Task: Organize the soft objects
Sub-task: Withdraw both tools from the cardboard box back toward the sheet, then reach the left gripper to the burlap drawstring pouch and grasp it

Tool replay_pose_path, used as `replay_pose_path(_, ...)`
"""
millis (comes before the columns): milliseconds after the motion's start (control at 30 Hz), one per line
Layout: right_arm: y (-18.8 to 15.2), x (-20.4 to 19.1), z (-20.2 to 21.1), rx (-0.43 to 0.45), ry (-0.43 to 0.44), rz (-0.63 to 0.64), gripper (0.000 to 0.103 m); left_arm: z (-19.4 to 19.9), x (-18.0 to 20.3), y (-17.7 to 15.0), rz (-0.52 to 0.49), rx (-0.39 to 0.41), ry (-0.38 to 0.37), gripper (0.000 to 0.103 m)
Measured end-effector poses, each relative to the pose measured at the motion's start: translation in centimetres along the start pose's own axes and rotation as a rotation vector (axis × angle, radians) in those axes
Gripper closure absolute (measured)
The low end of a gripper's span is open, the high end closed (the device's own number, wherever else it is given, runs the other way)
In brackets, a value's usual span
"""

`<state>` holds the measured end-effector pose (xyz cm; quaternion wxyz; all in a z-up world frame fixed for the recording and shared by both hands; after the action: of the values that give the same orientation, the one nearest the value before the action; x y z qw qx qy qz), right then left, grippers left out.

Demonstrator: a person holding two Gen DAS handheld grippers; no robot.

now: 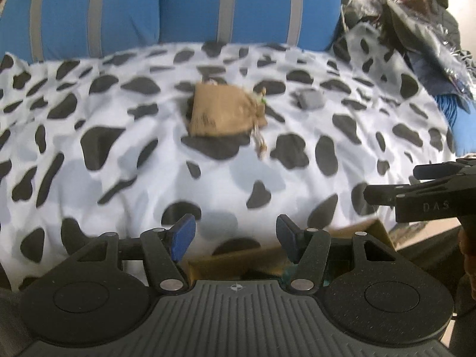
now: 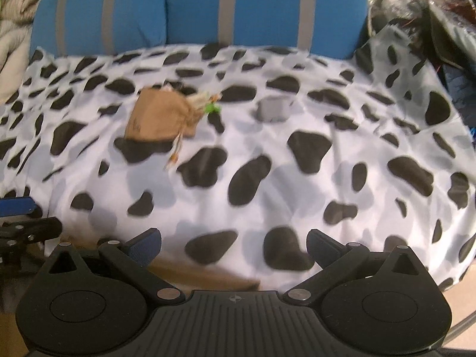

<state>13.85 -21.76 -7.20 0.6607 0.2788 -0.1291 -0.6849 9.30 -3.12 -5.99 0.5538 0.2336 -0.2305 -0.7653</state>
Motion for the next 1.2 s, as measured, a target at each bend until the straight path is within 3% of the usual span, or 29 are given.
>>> replay_pose_path(133, 1.2, 0.2, 0.2, 0.054, 0.003, 0.003, 0.0, -0.2, -0.3, 0.7, -0.012, 0.023, 0.004, 0.043)
replay_pose_path(233, 1.8, 0.2, 0.0, 0.08, 0.002, 0.019, 0.0, -0.3, -0.6, 1.2, -0.028, 0.051, 0.019, 0.032)
replay_pose_path(700, 5.1, 1.5, -0.6, 0.191, -0.021, 0.028, 0.0, -1.6, -2.8, 3.3, -0.048, 0.113, 0.046, 0.031)
replay_pose_path(1000, 6.9, 2.1, -1.3, 0.207, -0.019, 0.033, 0.0, -3.1, -4.3, 4.7, -0.066, 0.136, 0.062, 0.032)
replay_pose_path(1200, 7.8, 2.2, -2.1, 0.2, -0.015, 0.053, 0.0, -4.2, -4.6, 5.7, -0.098, 0.152, 0.032, 0.032)
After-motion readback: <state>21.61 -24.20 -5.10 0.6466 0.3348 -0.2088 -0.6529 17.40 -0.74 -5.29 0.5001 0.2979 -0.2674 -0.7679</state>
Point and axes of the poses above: each gripper's, at about its wrist camera, not at the fingertips, and z roughly against the way its jaws point, x to its right, y to its top, the point moved 9 cm from there along -z, roughly the way its jaws point, and after that the axes turned 15 degrees about -z, right-handed, at the moved point
